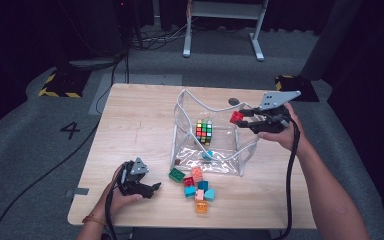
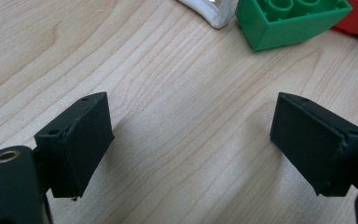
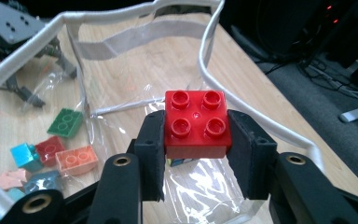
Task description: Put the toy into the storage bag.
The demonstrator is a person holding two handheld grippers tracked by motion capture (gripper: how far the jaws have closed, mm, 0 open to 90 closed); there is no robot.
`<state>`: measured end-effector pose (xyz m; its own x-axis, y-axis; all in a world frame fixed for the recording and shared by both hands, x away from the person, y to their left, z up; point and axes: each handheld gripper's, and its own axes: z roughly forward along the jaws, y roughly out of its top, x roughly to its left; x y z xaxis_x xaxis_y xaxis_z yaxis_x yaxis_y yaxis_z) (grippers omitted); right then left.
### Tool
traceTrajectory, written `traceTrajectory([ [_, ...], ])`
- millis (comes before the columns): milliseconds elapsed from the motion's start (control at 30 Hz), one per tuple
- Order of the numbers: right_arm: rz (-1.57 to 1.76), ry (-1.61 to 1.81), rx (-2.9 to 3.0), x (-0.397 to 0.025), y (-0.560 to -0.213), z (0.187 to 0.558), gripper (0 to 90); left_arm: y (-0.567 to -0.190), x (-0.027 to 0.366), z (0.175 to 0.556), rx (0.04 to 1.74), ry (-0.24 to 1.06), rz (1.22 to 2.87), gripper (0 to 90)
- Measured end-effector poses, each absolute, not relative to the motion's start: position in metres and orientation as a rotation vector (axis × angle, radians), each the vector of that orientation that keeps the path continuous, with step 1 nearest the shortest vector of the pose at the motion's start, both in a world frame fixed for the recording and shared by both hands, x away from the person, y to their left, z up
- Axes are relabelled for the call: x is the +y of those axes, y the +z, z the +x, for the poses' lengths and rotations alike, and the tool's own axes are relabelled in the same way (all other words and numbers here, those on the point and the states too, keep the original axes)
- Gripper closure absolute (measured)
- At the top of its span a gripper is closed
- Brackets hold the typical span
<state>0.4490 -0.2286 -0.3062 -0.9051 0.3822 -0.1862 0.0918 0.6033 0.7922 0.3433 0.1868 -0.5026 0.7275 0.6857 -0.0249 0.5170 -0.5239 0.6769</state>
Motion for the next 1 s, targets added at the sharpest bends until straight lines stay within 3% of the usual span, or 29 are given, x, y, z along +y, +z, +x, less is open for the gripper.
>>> traceTrajectory([
  [500, 0.383, 0.868, 2.694, -0.195, -0.322, 0.476, 59.3, -0.503, 0.187, 0.343, 0.904, 0.321, 2.247, 13.0],
  [1000, 0.539, 0.606, 2.808, -0.220, -0.330, 0.492, 59.2, -0.503, 0.187, 0.343, 0.904, 0.322, 2.247, 12.9],
])
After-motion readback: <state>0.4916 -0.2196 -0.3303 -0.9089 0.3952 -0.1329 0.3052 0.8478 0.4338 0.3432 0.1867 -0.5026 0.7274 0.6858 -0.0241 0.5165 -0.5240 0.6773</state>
